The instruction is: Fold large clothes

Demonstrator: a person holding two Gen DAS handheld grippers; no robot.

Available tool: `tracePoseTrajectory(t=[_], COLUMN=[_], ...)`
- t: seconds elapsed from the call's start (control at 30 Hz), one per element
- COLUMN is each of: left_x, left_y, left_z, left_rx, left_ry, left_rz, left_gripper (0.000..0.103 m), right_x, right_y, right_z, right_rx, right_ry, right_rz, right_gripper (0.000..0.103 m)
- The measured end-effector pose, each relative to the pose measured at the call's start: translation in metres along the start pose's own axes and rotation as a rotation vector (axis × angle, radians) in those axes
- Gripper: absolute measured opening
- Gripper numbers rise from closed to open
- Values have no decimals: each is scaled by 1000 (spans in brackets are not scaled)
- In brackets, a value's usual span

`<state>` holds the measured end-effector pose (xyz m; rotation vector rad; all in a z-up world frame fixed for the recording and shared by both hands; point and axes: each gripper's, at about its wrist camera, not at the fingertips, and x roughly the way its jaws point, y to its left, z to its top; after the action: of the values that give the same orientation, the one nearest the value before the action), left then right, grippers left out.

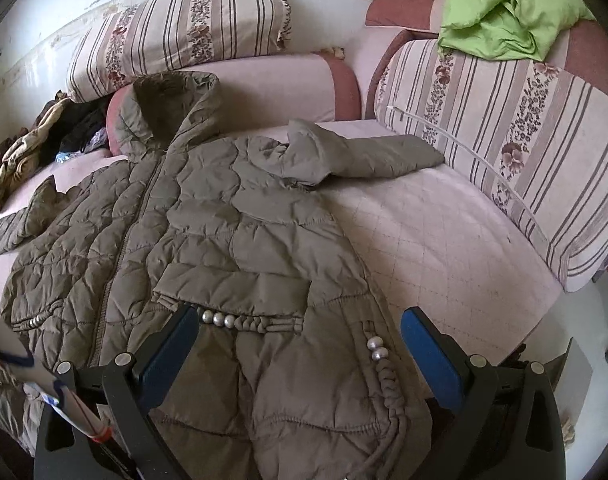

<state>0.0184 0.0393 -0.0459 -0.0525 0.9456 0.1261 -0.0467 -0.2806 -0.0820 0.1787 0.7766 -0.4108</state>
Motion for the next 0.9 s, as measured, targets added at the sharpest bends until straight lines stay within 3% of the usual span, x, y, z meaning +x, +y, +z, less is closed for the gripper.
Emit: tracePoseTrajectory(t=[0.2,0.43,0.57,0.63,0.67,0.7,0.77,0.9], left_x=[-11,33,76,92,98,106,112,101], left_y=[41,97,119,123,123,122,118,111], left_z=[6,18,22,20,18,13,5,-6], left_rx=[-88,-135,-122,-135,-143,-150,-153,-115], left_ry=[-68,-10,62,123,153,200,228,192], left_rz=[77,142,97,15,-10,-48,-70,-44], left_gripper=[97,97,96,78,59,47,39,38], right_x=[-15,-16,-20,-19,-19,-18,-16,-17], right_y=[8,28,38,42,43,44,47,62], right_z=[-2,-4,-7,-7,-7,-6,-4,-3], right_rx=[-27,-63,-107,-122,-121,-117,-116,-156], right_ry=[-40,-10,-24,-22,-20,-15,-9,-11], right_rz=[31,75,60,50,50,51,58,71], right_gripper=[103,103,103,103,103,103,103,103])
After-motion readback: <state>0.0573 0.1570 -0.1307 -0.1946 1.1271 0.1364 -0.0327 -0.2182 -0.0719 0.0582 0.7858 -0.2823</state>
